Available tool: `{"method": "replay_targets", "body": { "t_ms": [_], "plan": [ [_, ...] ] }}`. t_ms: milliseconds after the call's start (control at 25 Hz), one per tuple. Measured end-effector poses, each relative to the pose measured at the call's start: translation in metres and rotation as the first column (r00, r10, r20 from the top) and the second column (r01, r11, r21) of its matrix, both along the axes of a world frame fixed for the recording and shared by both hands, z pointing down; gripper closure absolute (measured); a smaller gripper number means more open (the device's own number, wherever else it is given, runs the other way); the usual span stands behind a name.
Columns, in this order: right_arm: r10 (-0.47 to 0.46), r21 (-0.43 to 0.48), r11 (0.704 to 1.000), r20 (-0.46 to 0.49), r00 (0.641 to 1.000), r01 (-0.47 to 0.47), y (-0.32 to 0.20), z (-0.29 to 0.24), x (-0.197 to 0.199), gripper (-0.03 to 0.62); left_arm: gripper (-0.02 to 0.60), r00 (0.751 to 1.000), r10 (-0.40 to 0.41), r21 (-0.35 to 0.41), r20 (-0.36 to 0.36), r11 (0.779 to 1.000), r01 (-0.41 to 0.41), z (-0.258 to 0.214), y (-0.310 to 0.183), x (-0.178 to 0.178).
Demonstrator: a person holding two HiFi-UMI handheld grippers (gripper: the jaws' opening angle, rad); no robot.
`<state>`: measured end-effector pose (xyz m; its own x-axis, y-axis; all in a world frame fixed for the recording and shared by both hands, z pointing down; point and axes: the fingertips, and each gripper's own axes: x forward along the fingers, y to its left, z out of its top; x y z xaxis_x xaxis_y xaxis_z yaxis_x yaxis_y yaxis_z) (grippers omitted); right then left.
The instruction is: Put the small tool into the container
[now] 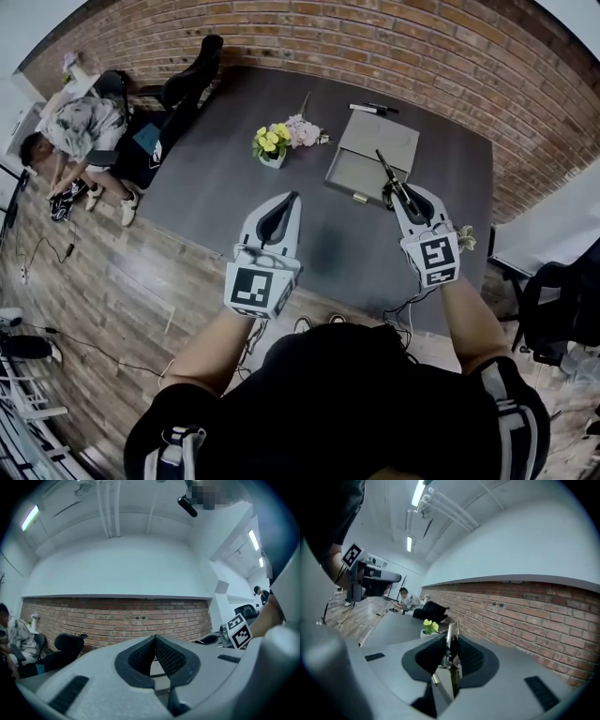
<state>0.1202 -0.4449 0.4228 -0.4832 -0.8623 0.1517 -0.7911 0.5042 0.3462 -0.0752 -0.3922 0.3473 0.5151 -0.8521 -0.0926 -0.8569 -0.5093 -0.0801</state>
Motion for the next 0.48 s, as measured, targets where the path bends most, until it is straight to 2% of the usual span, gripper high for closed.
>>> {"method": "replay_targets", "body": {
  "t_ms": [200, 480],
  "plan": [
    [-0.045, -0.098, 0.995, -0.135, 0.990, 0.032, -0.035, 0.048, 0.000, 0.513, 0.572, 0.999, -0.032, -0.008, -0.001, 0.999, 0.032, 0.001, -0.002, -0.004],
    [-0.104, -0.220, 0.974, -0.266, 0.958, 0.045, -0.075, 0.106, 0.000, 0.513, 0.572, 0.997, -0.075, -0.022, 0.030, 0.997, 0.076, 0.005, -0.003, -0.012]
  ]
}}
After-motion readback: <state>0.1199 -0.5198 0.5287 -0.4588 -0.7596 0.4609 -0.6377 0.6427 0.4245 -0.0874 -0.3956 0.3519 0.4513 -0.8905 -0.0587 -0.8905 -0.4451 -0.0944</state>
